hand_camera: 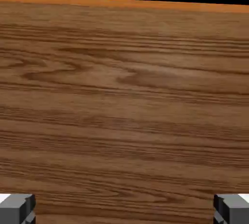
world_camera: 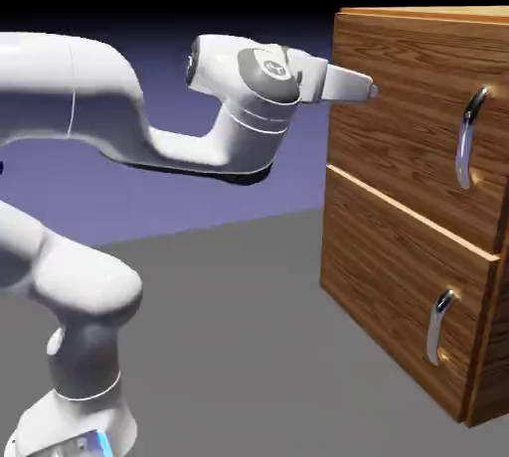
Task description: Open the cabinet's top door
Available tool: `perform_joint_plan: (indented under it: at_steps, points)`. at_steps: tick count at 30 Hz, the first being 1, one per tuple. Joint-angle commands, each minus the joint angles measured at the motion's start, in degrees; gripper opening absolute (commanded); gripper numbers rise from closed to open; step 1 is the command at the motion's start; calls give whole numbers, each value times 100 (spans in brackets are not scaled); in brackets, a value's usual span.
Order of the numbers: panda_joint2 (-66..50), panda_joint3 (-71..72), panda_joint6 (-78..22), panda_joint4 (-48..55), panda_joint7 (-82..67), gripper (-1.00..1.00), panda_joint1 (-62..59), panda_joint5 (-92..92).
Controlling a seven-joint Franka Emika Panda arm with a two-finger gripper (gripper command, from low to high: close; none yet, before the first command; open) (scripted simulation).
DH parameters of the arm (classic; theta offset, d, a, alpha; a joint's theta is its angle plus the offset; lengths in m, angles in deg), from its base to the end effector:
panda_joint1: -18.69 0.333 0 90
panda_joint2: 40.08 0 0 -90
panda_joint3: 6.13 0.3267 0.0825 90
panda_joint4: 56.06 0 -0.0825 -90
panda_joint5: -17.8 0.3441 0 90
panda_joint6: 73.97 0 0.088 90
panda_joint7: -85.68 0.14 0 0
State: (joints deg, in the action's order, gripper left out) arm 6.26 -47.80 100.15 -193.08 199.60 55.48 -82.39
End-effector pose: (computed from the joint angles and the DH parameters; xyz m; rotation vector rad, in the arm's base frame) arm 0.3667 -0.0480 0.6307 -1.9669 0.6772 -1.6159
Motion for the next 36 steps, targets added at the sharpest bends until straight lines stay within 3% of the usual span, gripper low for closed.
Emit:
perform_joint_plan:
  at_steps: [1, 26, 34, 35, 36]
  points:
    - [34, -104, 0, 60, 178, 100, 90, -250]
    - [885, -2695, 8, 1551, 4622, 100, 2335, -6479]
    - [666, -3334, -81, 2355, 4666, 100, 3402, -6582]
    - [666, -3334, -81, 2355, 4666, -100, 3402, -6582]
    - [666, -3334, -81, 2355, 4666, -100, 3402, -6582]
